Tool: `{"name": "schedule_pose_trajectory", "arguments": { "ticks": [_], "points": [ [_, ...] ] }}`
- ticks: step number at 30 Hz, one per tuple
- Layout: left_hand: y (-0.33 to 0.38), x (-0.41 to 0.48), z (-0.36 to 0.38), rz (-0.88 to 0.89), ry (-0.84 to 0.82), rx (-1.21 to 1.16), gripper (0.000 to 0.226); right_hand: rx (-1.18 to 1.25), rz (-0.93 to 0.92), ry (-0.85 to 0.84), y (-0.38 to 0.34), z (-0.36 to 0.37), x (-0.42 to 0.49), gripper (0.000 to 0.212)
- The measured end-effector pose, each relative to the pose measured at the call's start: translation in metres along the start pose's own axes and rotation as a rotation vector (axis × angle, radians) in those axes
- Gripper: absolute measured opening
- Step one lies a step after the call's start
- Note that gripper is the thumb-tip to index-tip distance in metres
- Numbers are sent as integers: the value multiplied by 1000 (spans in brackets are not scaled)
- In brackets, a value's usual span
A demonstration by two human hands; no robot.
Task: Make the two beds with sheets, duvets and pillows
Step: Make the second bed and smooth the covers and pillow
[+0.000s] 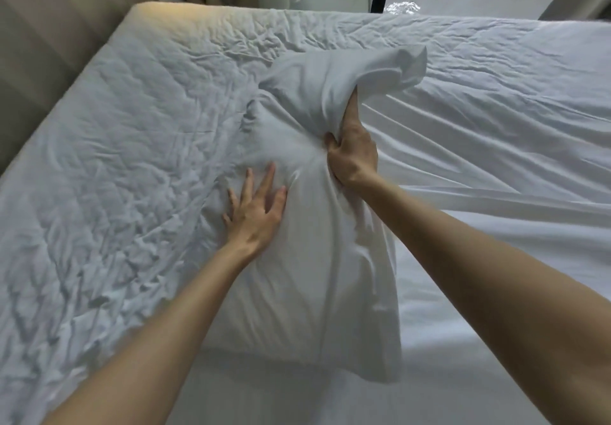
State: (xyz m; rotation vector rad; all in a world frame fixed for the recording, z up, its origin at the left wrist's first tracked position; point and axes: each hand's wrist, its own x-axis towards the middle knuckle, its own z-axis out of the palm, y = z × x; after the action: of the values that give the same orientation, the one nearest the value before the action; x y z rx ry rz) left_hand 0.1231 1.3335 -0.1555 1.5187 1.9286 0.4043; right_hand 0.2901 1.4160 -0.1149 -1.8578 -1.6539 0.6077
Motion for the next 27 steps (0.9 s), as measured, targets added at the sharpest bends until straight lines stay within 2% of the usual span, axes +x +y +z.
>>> {"name": "schedule_pose_trajectory", "arguments": {
  "ticks": [6, 12, 15, 18, 21, 25, 27],
  "points": [
    [90, -38, 31, 62, 22, 56, 56, -36, -96, -1, 48, -99, 3, 87],
    [194, -62, 117, 127, 33, 99, 60, -4, -109, 55, 155, -197, 7, 89],
    [220, -61, 173, 118, -74, 110, 59, -17, 30, -17, 238, -213, 15, 91],
    [217, -66, 229, 53, -285, 356, 59, -77, 271, -260, 312, -208, 0, 102],
    [211, -68, 262, 11, -317, 455, 59, -28, 362, -396, 346, -196, -34, 111],
    [198, -60, 269, 11, -305, 436, 58, 120, 587, -353, 351, -178, -71, 130],
    [189, -58, 271, 19, -296, 435, 58, 175, 600, -297, 351, -169, -85, 137]
  ]
}}
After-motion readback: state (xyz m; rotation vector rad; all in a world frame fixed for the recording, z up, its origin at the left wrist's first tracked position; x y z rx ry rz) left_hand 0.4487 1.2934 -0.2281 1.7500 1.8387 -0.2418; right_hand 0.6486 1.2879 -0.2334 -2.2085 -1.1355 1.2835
